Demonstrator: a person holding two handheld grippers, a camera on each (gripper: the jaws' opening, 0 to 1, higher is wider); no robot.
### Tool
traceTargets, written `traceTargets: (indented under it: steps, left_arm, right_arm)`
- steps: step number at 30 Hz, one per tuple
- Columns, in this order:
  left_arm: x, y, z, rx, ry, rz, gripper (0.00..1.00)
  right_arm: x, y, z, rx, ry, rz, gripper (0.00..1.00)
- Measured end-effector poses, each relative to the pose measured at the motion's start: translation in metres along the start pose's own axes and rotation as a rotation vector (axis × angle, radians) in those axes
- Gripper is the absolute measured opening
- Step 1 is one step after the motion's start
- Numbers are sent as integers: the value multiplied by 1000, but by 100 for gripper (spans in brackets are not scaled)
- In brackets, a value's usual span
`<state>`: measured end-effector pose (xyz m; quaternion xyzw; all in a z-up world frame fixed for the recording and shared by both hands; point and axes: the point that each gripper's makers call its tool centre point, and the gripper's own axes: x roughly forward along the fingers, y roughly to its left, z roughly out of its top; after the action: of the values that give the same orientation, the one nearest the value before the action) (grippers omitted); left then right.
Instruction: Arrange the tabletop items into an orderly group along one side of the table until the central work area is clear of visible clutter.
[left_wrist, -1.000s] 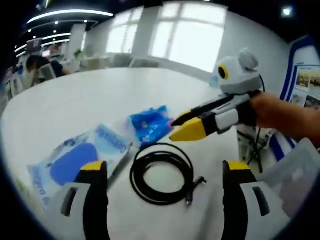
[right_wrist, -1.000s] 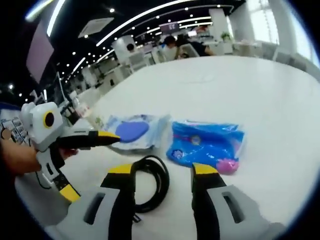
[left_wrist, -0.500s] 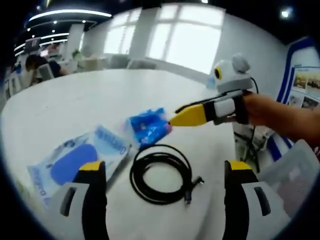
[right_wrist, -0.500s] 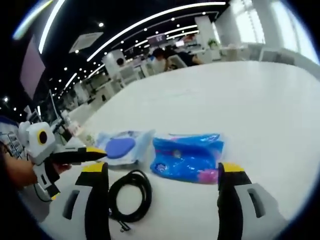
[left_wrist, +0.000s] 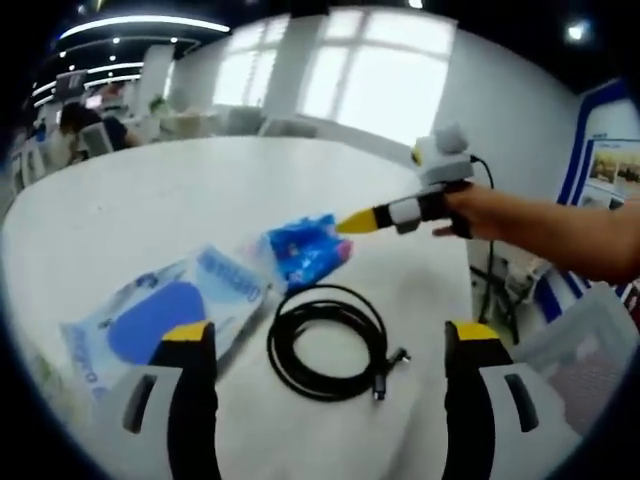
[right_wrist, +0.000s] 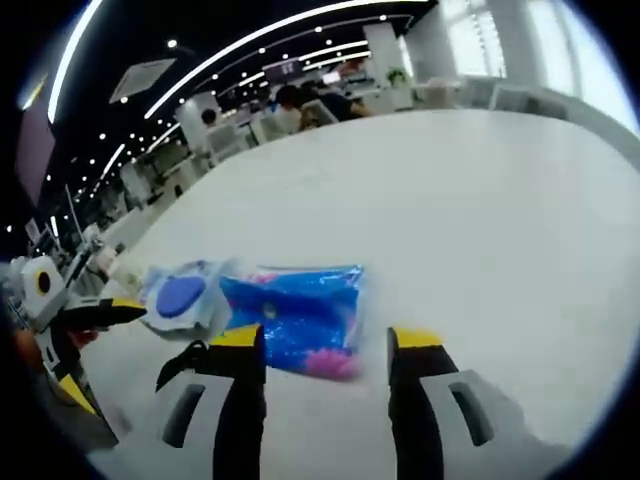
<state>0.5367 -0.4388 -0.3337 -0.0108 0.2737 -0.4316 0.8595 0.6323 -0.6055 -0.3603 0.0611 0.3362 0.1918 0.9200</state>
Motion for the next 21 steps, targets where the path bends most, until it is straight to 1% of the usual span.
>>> traceTargets:
  steps: [3,5,8,14,17,19,21]
  left_arm:
    - [0,1,0,-2,0,4,90]
    - [0,0,0,-2,1,3,89]
    - [0,0,0,1,4,2,88]
    - [-1,0,-2,4,10,6,85]
    - [-2,1,-3,4,14,10,84]
    - [-2,3,-4,2,17,11,83]
    - [-2,4,-4,0,18,13,83]
  right_arm:
    - [4,-3,0,-5,10,-5,32]
    - [6,-5,-1,-5,19,-15,28]
    - [9,-11,-5,-10,37,-39,26]
    - [15,-18,-8,-4,57,-54,13]
    - [17,-20,-8,0,60,-56,12]
    - [19,-21,-7,-9,63,-54,9]
    - [19,-22,-5,-15,61,-57,7]
